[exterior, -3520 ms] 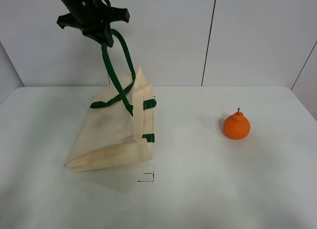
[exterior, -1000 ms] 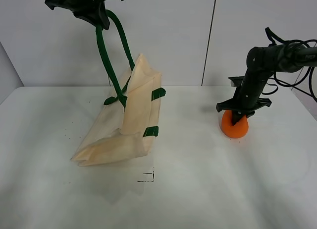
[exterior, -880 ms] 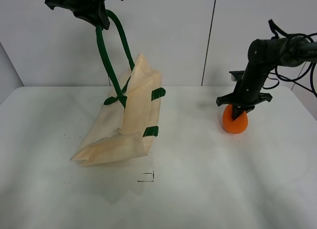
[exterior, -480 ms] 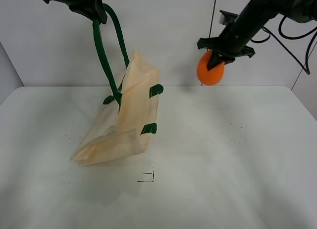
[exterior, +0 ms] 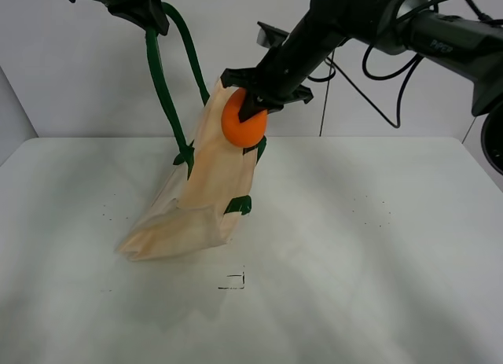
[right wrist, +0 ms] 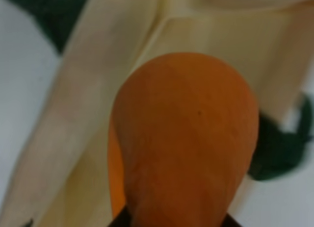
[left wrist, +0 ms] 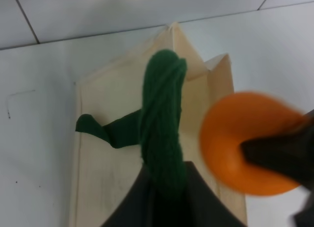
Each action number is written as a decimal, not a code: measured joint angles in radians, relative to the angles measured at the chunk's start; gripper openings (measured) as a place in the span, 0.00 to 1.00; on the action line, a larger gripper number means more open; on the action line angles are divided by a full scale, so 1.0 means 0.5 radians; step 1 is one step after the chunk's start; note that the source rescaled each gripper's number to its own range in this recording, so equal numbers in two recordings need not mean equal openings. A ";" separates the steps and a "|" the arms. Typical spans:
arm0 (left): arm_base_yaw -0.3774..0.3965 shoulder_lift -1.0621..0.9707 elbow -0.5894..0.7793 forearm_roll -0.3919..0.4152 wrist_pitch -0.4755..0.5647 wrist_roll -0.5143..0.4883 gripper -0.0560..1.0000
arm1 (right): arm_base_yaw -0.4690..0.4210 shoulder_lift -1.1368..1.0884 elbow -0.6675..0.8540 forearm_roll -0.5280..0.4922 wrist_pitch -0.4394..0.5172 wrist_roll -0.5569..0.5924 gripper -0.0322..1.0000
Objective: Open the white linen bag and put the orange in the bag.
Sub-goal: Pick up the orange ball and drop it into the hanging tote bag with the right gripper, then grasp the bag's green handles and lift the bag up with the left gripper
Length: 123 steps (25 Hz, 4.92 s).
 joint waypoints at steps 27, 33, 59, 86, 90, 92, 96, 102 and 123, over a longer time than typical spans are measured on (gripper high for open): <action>0.000 0.000 0.000 -0.001 0.000 0.000 0.05 | 0.107 0.233 -0.184 -0.439 0.225 0.050 1.00; 0.000 0.000 0.000 -0.001 0.000 0.000 0.05 | 0.075 0.230 -0.223 -0.766 0.259 0.179 1.00; 0.000 0.000 0.000 -0.001 0.000 0.000 0.05 | -0.902 0.206 -0.182 -0.859 0.258 0.083 1.00; 0.000 0.000 0.000 -0.001 0.000 0.000 0.05 | -0.900 -2.353 2.583 -0.810 0.254 -0.083 1.00; 0.000 0.000 0.000 -0.001 0.000 0.000 0.05 | -0.900 -2.857 2.947 -0.812 0.107 -0.083 1.00; 0.000 0.000 0.000 -0.001 0.000 0.000 0.05 | -0.900 -3.132 3.093 -0.807 0.045 -0.083 1.00; 0.000 0.000 0.000 -0.001 0.000 0.000 0.05 | -0.900 -3.619 3.181 -0.764 -0.073 -0.083 1.00; 0.000 0.000 0.000 -0.001 0.000 0.000 0.05 | -0.900 -4.155 3.225 -0.759 -0.111 -0.083 1.00; -0.007 0.462 0.000 -0.288 -0.006 0.005 0.05 | -0.877 -4.420 3.236 -0.810 -0.113 -0.060 1.00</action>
